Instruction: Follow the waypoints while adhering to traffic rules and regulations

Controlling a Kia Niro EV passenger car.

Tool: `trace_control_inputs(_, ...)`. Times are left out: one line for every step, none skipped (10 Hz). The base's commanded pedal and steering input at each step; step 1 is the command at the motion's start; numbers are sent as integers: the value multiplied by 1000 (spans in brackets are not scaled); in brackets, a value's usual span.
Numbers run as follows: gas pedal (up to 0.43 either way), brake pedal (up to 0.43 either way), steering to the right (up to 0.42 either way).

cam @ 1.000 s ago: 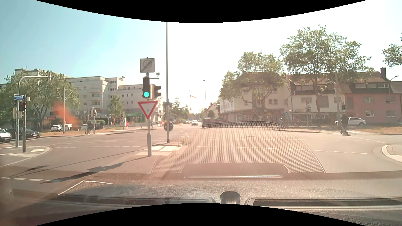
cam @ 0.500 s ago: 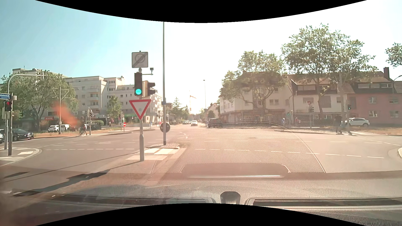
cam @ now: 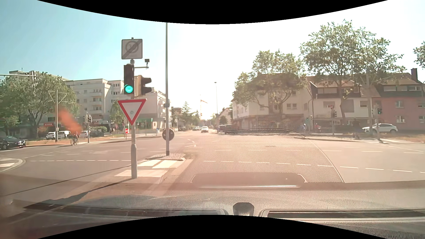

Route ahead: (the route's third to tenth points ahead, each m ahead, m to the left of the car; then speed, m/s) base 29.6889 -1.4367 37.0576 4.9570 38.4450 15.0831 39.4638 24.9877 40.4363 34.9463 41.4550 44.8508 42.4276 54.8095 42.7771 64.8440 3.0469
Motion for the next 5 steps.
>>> trace_control_inputs(287, 0, -7)
trace_control_inputs(280, 0, -7)
trace_control_inputs(260, 0, -7)
trace_control_inputs(240, 0, -9)
trace_control_inputs(240, 0, -10)
